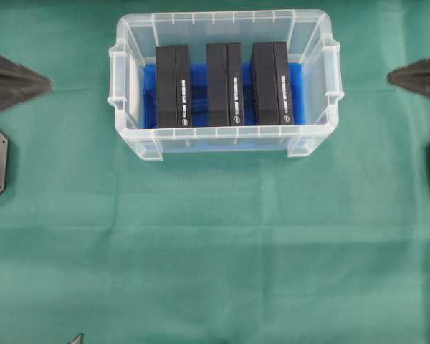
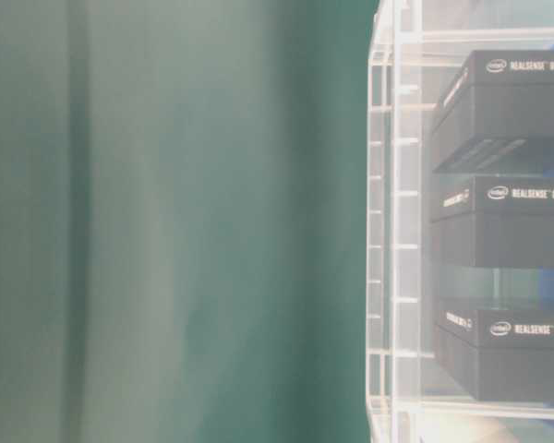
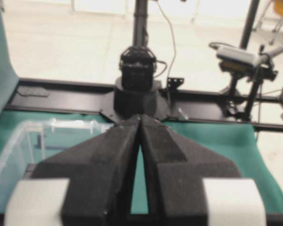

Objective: Take the box out of the case with both arms.
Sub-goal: 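Raise both grippers from the rest pose toward the clear bin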

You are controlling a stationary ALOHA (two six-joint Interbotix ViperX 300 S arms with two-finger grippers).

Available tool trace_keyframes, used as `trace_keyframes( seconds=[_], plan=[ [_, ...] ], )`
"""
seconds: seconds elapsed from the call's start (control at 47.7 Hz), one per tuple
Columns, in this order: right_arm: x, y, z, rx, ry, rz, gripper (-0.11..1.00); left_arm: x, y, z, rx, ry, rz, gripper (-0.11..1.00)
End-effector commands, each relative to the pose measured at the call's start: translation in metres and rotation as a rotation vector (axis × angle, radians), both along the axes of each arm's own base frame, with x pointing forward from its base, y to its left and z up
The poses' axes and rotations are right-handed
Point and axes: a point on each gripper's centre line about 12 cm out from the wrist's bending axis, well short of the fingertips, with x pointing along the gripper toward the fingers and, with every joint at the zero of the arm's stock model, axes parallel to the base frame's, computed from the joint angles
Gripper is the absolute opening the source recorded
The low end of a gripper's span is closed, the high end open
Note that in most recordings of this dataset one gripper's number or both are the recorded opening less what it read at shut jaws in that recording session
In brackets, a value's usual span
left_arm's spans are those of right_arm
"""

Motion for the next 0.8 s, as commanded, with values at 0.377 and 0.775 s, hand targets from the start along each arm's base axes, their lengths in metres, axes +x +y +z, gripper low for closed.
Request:
trace_keyframes(
  seconds=[0.377,0.775],
  plan=[
    [0.008,-0.001,0.018,0.055,0.230,-0.006,0.01,-0.006,0.002,0.033,-0.030,0.174,0.013,0.01],
    [-0.025,-0.003,-0.036,0.257,0.962,-0.138,0.01,-0.016,0.003,-0.014,-0.073,0.883,0.052,0.01]
  ],
)
